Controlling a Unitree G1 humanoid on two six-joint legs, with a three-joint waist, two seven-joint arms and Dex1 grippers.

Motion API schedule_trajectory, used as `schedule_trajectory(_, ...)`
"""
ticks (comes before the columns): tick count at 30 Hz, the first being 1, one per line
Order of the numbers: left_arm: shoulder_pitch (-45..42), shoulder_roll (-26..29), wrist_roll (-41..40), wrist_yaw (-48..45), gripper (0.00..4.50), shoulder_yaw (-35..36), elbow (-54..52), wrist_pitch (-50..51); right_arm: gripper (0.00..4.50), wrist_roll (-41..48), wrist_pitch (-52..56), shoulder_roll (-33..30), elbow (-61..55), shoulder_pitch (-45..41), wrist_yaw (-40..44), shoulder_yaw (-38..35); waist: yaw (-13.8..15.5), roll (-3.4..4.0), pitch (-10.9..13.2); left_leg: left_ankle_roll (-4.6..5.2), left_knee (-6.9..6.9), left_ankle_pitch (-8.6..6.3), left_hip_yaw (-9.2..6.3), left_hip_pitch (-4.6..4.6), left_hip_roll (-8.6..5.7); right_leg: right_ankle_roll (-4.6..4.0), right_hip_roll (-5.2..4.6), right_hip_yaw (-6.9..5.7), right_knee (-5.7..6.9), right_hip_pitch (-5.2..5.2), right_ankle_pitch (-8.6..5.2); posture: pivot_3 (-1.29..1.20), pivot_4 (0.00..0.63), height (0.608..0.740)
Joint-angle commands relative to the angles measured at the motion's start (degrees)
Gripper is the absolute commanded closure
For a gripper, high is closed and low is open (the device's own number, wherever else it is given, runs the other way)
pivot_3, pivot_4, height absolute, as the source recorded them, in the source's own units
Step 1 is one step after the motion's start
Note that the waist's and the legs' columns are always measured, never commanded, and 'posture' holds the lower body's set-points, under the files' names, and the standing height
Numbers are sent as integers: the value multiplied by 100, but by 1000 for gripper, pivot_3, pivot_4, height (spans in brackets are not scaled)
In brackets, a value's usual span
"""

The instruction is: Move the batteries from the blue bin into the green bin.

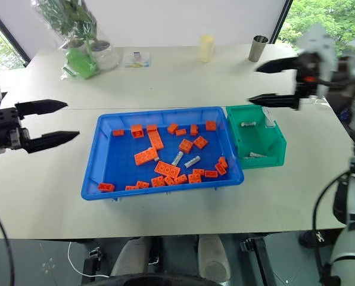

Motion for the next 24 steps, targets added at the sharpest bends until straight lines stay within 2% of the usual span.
schedule_trajectory(1,139,101,-2,-239,0,-259,-298,-47,131,-320,326,756,-609,-325,-269,727,21,-2,1,0,0,0,3,-4,-4,-1,2,-2,1,-4,0,0,150,736)
schedule_trajectory(8,812,117,239,-617,0,-568,-791,-348,131,-1006,502,2518,-815,-428,-798,2057,-20,-2,2,-3,7,2,1,-10,-4,-5,2,-3,9,-11,-2,0,150,736)
schedule_trajectory(13,900,20,183,-502,0,-646,-983,-308,131,-1493,295,3242,-362,-453,-1162,2590,33,-7,0,-7,12,5,-1,-14,-5,-13,0,-7,11,-7,-6,0,150,736)
schedule_trajectory(19,997,-125,203,-336,0,-612,-1057,-352,131,-1982,-308,3811,655,-489,-1424,2897,-11,-13,-3,-8,14,5,-4,-12,-7,-16,2,-8,14,-7,-8,0,150,736)
schedule_trajectory(24,939,-185,100,-210,0,-564,-1079,-268,131,-2264,-687,3988,1101,-400,-1434,3040,-31,-13,-3,-9,13,5,-10,-12,-6,-14,3,-9,14,-6,-7,0,150,736)
